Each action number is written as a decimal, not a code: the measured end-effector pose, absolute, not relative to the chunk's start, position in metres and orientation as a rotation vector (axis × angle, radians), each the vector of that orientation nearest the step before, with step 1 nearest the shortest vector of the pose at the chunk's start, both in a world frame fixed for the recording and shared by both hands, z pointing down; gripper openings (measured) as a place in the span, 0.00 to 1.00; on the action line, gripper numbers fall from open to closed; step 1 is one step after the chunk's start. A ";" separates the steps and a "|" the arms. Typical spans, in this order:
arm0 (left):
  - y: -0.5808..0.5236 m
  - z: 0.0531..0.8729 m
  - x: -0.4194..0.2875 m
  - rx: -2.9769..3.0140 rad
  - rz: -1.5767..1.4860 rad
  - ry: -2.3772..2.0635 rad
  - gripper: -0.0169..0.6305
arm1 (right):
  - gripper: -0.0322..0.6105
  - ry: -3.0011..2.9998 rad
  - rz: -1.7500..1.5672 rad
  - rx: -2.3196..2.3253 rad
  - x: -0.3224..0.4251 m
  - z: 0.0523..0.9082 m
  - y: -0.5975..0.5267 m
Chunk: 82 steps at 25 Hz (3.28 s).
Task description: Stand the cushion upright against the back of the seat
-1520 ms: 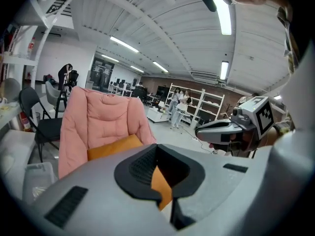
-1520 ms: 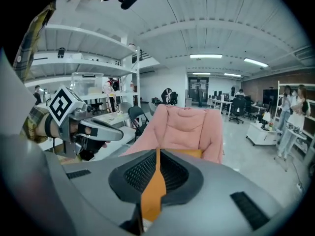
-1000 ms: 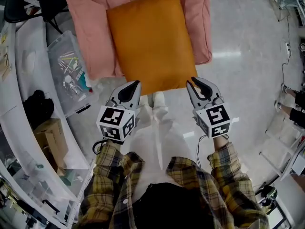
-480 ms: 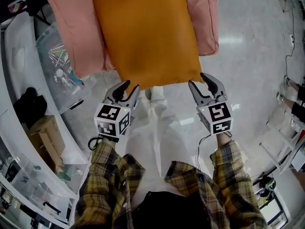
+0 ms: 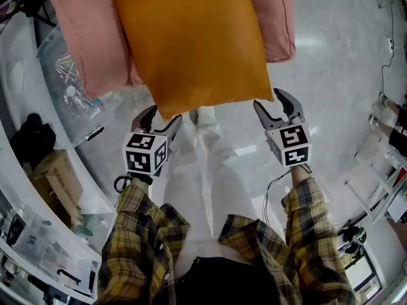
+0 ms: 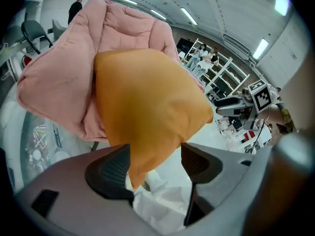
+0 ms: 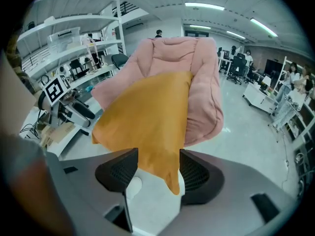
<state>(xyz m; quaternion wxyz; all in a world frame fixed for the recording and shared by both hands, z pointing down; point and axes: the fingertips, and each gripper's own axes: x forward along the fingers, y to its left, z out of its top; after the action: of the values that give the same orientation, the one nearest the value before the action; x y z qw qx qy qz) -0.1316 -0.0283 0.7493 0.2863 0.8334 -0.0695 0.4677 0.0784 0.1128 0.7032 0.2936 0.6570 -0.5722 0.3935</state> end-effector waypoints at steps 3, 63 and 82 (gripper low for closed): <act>-0.025 0.766 -0.145 2.181 1.280 -0.218 0.51 | 0.44 -1.513 1.081 1.702 0.079 0.719 0.120; -0.064 0.672 -0.156 2.213 1.262 -0.539 0.07 | 0.11 -1.589 1.195 1.893 0.062 0.636 0.072; -0.102 0.494 -0.122 2.327 1.124 -0.606 0.07 | 0.11 -1.744 1.292 2.085 0.095 0.483 0.039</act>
<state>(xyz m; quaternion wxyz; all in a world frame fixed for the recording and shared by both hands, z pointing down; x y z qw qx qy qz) -0.1224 -0.1019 0.4937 0.2411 0.8509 -0.2215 0.4109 0.0952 0.0392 0.4831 0.0660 0.6912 -0.5783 0.4283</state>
